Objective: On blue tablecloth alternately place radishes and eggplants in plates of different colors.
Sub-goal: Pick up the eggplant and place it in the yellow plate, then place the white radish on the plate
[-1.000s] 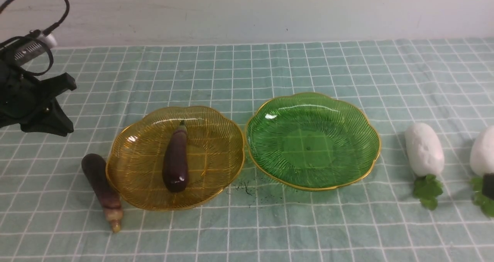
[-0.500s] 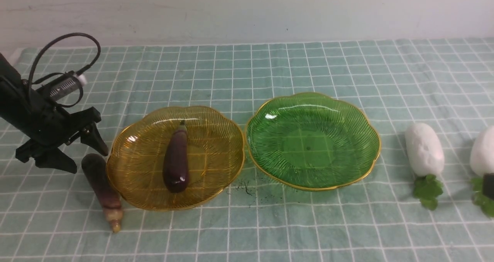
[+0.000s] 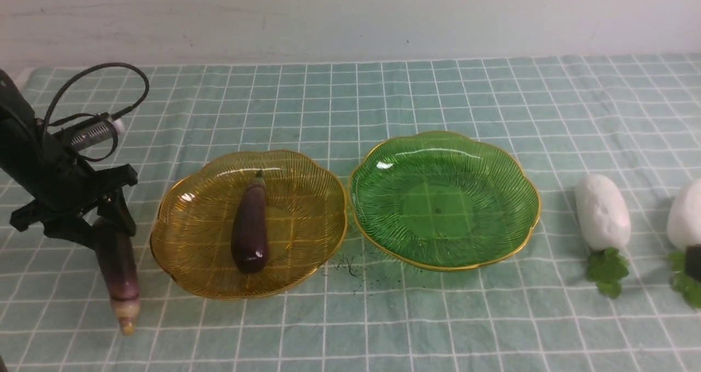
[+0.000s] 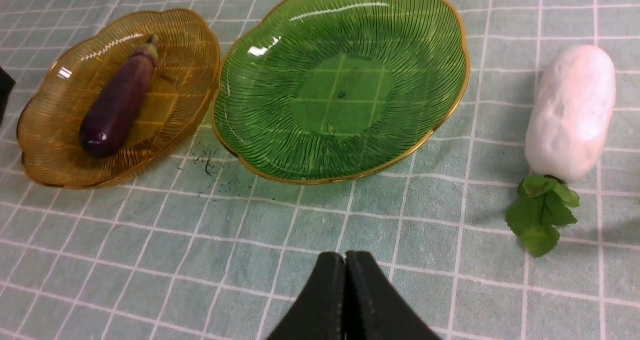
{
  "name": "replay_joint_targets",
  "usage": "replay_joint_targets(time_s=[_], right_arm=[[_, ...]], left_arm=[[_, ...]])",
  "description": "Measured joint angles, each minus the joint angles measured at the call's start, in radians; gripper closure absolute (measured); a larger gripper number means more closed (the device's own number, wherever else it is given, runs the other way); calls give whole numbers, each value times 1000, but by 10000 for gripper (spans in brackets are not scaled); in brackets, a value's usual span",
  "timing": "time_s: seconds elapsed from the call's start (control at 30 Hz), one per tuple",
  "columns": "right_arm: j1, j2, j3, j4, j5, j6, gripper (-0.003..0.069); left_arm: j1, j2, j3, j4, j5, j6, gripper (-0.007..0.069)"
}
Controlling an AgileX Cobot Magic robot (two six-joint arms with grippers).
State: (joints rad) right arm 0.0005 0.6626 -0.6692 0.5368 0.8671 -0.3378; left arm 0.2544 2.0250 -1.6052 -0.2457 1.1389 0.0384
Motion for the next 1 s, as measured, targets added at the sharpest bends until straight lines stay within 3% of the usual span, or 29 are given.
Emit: replay_joint_targets(time_s=[0.17,0.37,0.63,0.83,0.87,0.93,0.97,1.0], right_arm=[[0,28,-5,0,-46,41,673],[0,123,-33,0,-42,62,673],[0,215,-71,-8,-20,46,673],[-5,262,-106,-101,-8,130,673],[-23,310,-148,-184,7,188,673],[-39,374,-202,-276,8,251,673],[-42,413,-230,-317,8,276,671],[-43,449,-253,-342,8,293,666]], left_arm=[[-32,-72,-86,-54,32,32,267],[-166,-95,-132,-138,27,131,267],[-292,17,-132,-33,-28,115,264],[-323,44,-132,0,-29,113,106],[-325,44,-144,2,-17,101,63],[-325,44,-174,6,38,76,79],[-325,42,-195,7,62,69,127],[-325,31,-213,10,69,68,223]])
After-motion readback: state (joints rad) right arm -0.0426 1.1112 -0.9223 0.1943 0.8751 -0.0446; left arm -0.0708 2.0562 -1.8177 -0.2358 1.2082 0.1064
